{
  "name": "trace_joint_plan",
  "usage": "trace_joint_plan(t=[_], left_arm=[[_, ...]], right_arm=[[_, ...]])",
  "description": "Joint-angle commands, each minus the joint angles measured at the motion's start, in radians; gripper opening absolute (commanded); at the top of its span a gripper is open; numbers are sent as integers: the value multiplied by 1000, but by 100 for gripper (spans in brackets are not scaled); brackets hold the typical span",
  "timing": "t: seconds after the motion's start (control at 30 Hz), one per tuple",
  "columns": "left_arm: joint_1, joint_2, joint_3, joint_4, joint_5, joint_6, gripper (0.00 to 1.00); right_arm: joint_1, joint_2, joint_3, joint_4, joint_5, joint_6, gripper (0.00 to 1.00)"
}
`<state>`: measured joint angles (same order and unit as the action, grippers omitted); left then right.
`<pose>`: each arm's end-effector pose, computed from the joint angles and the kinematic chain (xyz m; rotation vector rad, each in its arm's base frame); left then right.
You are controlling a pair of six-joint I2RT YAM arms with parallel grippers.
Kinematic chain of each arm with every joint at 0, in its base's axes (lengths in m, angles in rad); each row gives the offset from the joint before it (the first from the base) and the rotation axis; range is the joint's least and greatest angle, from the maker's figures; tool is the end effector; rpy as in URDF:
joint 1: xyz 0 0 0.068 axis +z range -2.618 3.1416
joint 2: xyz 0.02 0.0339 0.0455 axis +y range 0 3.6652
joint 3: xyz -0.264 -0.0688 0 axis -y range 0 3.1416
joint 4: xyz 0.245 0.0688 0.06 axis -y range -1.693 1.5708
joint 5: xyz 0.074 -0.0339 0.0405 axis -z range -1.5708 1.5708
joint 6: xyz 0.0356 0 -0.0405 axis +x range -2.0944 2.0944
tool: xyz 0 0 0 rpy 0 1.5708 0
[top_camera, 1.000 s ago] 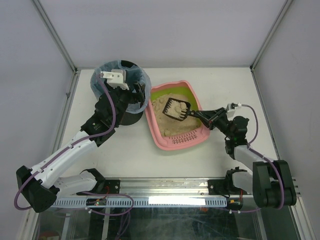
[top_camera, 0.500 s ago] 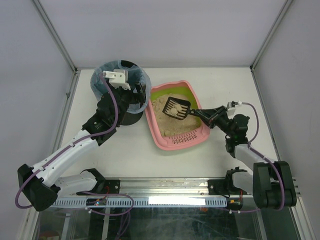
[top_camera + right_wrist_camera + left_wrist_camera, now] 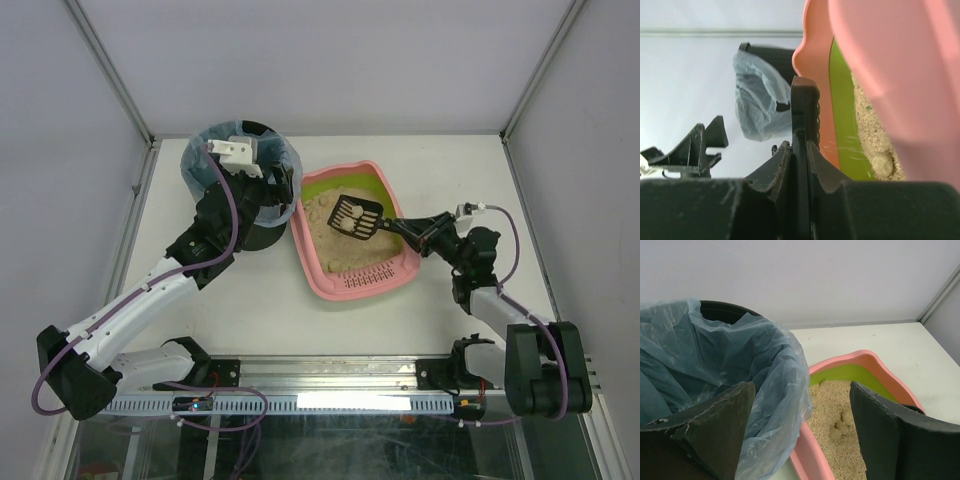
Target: Clean the litter box
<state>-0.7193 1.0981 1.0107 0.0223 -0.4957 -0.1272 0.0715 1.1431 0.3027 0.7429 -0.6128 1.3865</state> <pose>0.2024 -0.1547 0.3801 0.1033 1.6304 -0.2449 0.2193 0.0362 0.2012 0.7097 1.7869 1.5526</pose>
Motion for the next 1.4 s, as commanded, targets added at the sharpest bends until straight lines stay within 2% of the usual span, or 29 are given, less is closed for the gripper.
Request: trace_joint_plan(t=[0.0,0.07,0.2,0.33,0.4,0.47,0.57,0.63,0.7,0.87,1.03,1.37], left_arm=[[0,-10,45,21,-7,-3,79],[1,-12,46,21,-17,-1,79],[2,-12,45,20,-11,0,79],[3,-12,47,19,-16,0,80],[9,-12,49,17,-1,-9,80],[10,-11,53,12,-5,-8,80],[21,-7,56,7,-1,-18,80],[34,-8,62,0,20,-35,80],[45,-6,67,-9,26,-46,80],[78,-9,82,-31,32,-67,80],[159,-26,88,-45,38,-106,81],[185,-99,38,-6,-46,-110,80]], right_arm=[[-17,-30,11,27,38,-11,0],[47,12,78,45,-28,-59,0],[-29,-36,-2,14,77,27,0],[78,39,112,71,-53,-66,0],[32,28,61,107,-13,-1,0],[-5,-4,25,39,54,26,0],[57,30,106,39,-27,-47,0],[41,11,86,47,4,-6,0],[26,-17,103,-45,42,-20,0],[48,-19,243,-212,48,-65,0],[91,-13,404,-406,130,-121,0],[175,111,786,-570,228,-199,0]])
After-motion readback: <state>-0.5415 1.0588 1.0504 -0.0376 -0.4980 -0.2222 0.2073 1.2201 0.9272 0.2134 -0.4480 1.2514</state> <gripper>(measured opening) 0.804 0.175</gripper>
